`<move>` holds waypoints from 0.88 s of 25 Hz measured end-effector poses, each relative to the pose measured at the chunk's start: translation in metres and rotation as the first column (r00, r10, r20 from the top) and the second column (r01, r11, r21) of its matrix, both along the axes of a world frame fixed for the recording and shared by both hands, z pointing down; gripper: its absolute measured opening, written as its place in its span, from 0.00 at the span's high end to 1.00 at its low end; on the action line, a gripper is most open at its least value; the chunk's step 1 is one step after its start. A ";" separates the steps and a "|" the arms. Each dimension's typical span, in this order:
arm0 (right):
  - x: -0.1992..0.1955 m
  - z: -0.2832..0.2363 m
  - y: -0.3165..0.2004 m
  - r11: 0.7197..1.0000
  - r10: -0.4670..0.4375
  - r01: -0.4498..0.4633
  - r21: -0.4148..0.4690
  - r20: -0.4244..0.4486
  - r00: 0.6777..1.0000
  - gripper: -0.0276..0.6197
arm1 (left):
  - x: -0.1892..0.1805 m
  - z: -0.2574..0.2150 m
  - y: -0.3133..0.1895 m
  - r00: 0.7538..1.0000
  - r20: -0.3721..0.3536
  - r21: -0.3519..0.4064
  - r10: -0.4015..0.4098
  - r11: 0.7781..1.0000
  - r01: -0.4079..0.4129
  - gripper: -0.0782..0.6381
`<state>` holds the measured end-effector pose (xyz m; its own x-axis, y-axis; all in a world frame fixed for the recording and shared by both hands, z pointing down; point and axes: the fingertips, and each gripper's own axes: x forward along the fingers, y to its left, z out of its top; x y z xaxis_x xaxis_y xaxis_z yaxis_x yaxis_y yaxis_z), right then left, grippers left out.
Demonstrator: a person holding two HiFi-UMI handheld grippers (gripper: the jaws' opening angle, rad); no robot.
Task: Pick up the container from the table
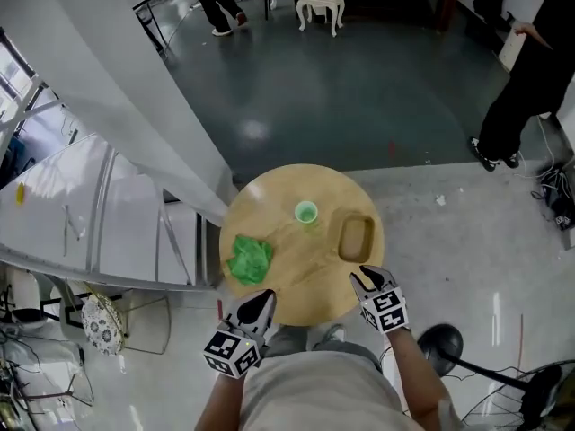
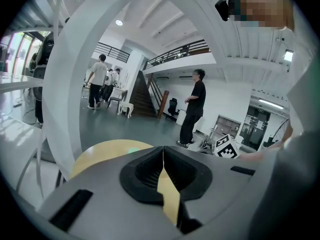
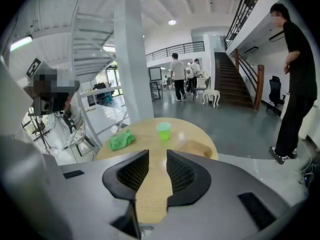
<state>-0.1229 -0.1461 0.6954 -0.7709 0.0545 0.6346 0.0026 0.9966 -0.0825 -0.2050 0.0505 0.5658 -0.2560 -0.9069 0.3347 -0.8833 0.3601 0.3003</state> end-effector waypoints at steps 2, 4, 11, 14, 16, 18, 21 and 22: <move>-0.018 0.019 0.000 1.000 -0.007 0.008 0.010 -0.050 0.999 0.75 | -0.023 0.005 0.004 1.000 -0.012 -0.007 -0.002 1.000 0.002 0.87; -0.035 0.039 0.000 1.000 -0.008 0.011 0.022 -0.103 0.995 0.75 | -0.045 0.011 0.008 1.000 -0.022 -0.016 0.000 1.000 -0.001 0.87; -0.077 0.109 0.002 0.994 -0.014 0.044 0.095 -0.296 0.955 0.72 | -0.102 0.037 0.022 0.998 -0.062 -0.048 0.020 0.999 -0.023 0.87; -0.088 0.132 -0.003 0.989 -0.006 0.058 0.134 -0.362 0.932 0.71 | -0.122 0.050 0.028 0.996 -0.082 -0.058 0.021 0.998 -0.025 0.87; -0.091 0.146 -0.006 0.986 -0.002 0.071 0.154 -0.408 0.913 0.71 | -0.132 0.056 0.030 0.996 -0.091 -0.064 0.022 0.998 -0.028 0.87; -0.094 0.157 -0.008 0.981 0.002 0.085 0.173 -0.447 0.894 0.71 | -0.142 0.061 0.034 0.995 -0.101 -0.071 0.024 0.997 -0.032 0.87; -0.097 0.170 -0.009 0.977 0.010 0.098 0.192 -0.493 0.870 0.75 | -0.154 0.066 0.039 0.993 -0.113 -0.077 0.024 0.996 -0.033 0.87; -0.098 0.172 -0.009 0.976 0.013 0.099 0.195 -0.502 0.865 0.78 | -0.157 0.067 0.040 0.993 -0.116 -0.077 0.024 0.996 -0.033 0.87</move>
<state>-0.2207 -0.1554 0.8674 -0.3487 -0.0956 0.9323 0.0599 0.9905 0.1240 -0.3620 0.0903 0.6330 -0.1864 -0.8829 0.4310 -0.8549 0.3619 0.3717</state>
